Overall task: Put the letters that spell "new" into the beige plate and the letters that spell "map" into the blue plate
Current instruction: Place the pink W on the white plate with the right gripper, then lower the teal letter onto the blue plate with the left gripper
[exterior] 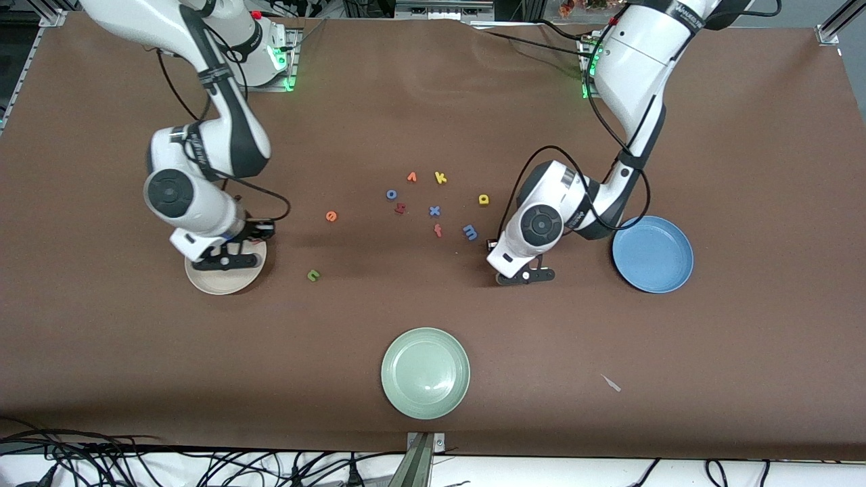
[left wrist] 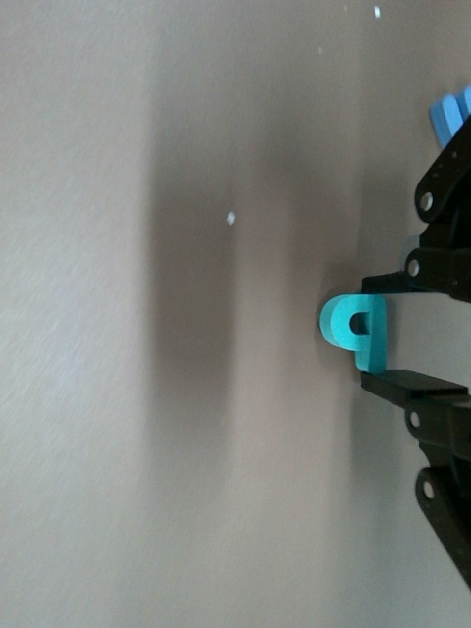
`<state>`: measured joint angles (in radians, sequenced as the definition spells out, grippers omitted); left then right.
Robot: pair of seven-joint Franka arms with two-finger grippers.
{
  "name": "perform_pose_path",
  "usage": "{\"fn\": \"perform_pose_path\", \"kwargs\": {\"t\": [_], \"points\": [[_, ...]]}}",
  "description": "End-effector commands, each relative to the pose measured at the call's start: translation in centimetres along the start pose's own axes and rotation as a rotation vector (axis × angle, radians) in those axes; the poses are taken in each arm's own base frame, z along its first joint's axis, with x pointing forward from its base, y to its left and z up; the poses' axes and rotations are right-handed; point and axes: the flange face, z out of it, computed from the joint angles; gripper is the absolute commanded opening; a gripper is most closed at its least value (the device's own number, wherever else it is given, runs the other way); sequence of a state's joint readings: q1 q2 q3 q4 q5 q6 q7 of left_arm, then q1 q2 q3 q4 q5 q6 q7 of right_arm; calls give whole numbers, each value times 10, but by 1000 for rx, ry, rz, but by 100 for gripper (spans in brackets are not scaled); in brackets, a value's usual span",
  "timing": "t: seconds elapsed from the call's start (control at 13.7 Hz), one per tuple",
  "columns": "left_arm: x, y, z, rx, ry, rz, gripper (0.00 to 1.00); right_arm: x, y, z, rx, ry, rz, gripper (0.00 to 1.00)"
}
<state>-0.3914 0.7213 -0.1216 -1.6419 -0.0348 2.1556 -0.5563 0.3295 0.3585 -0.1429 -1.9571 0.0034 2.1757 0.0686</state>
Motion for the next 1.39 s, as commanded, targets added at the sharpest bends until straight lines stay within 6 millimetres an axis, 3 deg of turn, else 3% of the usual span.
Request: {"fn": "perform_pose_path", "kwargs": {"t": [0.0, 0.22, 0.29, 0.44, 0.51, 0.8, 1.02, 1.32], "points": [[4, -31, -35, 6, -61, 78, 28, -2, 38, 8, -5, -7, -77, 0], [11, -89, -62, 26, -163, 188, 28, -13, 68, 37, -20, 37, -105, 1], [16, -113, -71, 21, -184, 219, 28, -17, 68, 46, -22, 54, -105, 10], [23, -156, -85, 1, -212, 293, 28, -18, 71, 50, -23, 58, -101, 29], [29, -188, -95, -12, -210, 306, 28, -17, 71, 48, -20, 62, -96, 37], [30, -278, -113, -10, -216, 399, 28, -14, 64, 44, 11, 68, -63, 42], [19, -289, -113, 32, -206, 403, 28, -7, 42, 37, 44, 86, -47, 47], [-9, -302, -84, 37, -104, 393, 28, 15, -31, 26, 75, 120, 62, 48]]}}
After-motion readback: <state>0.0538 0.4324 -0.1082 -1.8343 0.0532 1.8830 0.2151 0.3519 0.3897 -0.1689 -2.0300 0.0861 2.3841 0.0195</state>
